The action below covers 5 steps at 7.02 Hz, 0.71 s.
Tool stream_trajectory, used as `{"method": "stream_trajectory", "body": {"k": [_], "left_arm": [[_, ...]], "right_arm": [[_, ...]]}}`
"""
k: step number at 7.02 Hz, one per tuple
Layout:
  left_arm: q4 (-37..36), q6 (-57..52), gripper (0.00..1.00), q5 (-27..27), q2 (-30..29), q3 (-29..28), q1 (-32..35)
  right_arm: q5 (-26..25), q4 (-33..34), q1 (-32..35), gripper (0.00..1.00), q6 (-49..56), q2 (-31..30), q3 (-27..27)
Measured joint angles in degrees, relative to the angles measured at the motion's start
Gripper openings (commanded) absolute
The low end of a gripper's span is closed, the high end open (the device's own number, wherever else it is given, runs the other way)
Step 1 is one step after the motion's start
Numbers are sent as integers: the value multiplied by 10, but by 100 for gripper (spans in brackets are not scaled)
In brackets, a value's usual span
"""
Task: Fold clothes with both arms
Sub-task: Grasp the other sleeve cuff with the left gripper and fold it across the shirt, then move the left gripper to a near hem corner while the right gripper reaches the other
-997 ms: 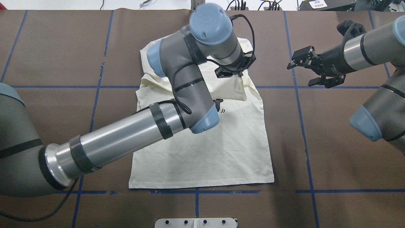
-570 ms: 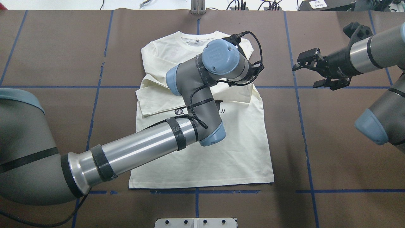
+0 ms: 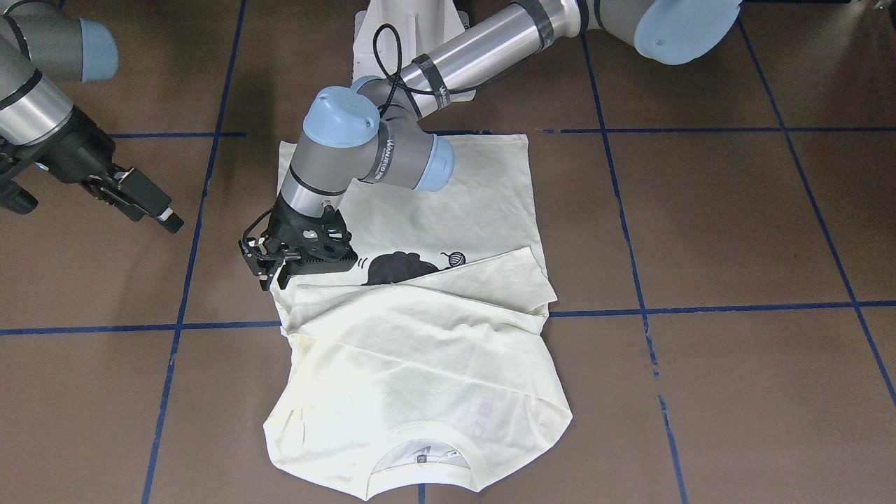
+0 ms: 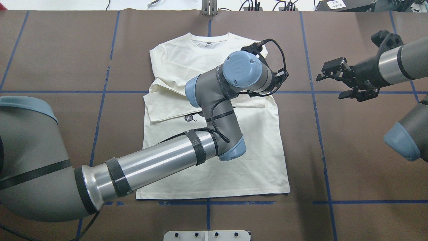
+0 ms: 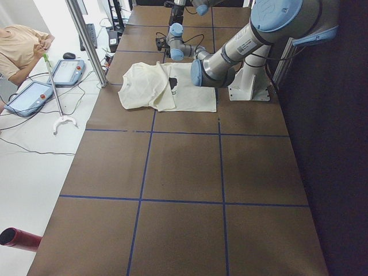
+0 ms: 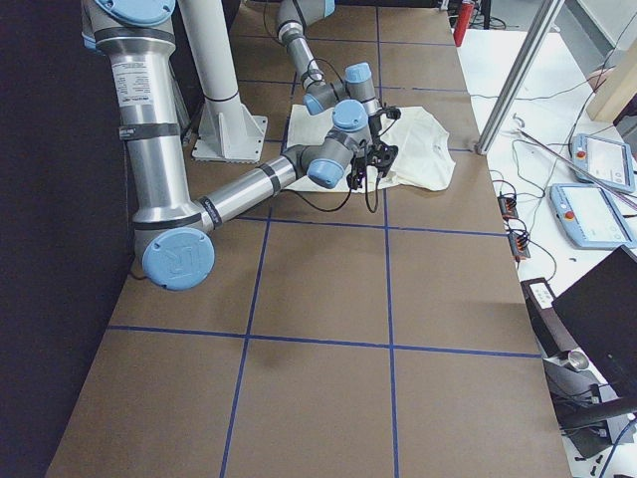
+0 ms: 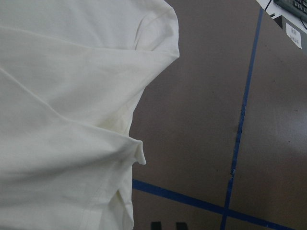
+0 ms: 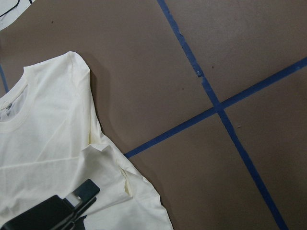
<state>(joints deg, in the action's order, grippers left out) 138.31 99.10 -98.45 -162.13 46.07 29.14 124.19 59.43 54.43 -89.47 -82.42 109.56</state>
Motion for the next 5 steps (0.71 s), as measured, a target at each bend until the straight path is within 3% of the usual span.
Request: {"method": "stream_trajectory", "body": {"k": [2, 4, 5], "left_arm": [[-34, -4, 57, -4, 83, 123, 7], [-84, -36, 46, -33, 221, 292, 20], [-107, -59, 46, -66, 286, 370, 32]], "right_arm": [[-45, 1, -51, 100, -3, -2, 3], [-154, 7, -172, 99, -17, -15, 18], [-192, 9, -231, 96, -34, -25, 29]]}}
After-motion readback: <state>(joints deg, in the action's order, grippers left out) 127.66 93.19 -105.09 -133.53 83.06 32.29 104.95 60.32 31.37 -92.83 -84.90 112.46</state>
